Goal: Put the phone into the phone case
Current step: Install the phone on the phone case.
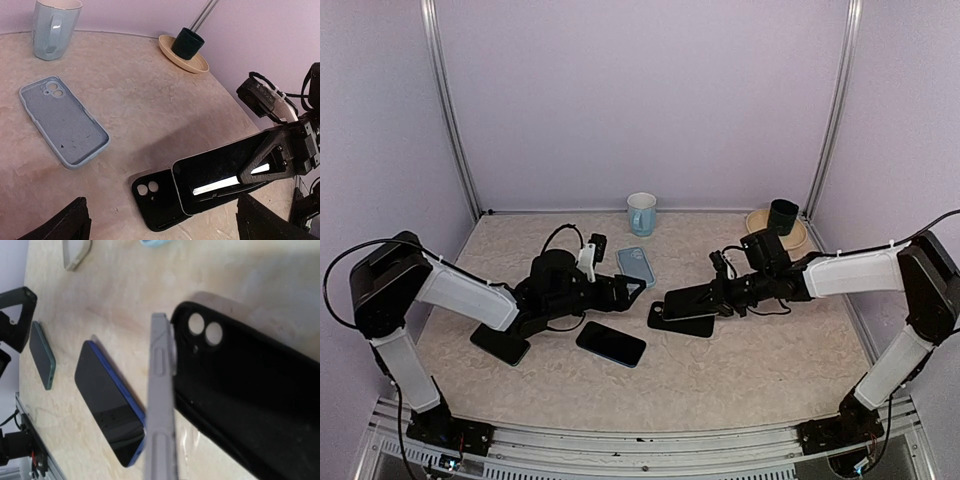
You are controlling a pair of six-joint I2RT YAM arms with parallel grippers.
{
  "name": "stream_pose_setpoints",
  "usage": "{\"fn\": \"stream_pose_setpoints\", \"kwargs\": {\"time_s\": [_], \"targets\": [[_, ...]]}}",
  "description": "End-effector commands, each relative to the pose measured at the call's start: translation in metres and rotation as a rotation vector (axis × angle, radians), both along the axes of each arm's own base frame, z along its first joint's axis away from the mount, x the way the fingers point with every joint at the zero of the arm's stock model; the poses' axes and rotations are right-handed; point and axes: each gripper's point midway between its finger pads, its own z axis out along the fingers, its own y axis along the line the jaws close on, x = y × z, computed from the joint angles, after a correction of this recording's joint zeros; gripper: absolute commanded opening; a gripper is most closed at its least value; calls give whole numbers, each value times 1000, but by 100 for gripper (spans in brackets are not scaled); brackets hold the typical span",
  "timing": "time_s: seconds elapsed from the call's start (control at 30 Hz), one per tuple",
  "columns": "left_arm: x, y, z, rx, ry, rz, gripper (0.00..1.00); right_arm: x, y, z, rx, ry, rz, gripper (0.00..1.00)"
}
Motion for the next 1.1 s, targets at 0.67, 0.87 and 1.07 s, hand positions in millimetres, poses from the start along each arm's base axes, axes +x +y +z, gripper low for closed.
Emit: {"fn": "stream_pose_setpoints", "kwargs": {"time_s": [0.67, 0.87, 1.07], "targets": [[-15, -33, -35, -58, 185, -134, 99, 14, 7, -11, 91, 111, 19, 0], [-18, -42, -38, -53, 196, -155, 99, 17, 3, -17, 97, 144, 2, 0], [-21, -49, -44, -52, 214, -165, 99, 17, -3, -27, 109, 186, -15, 0]]}}
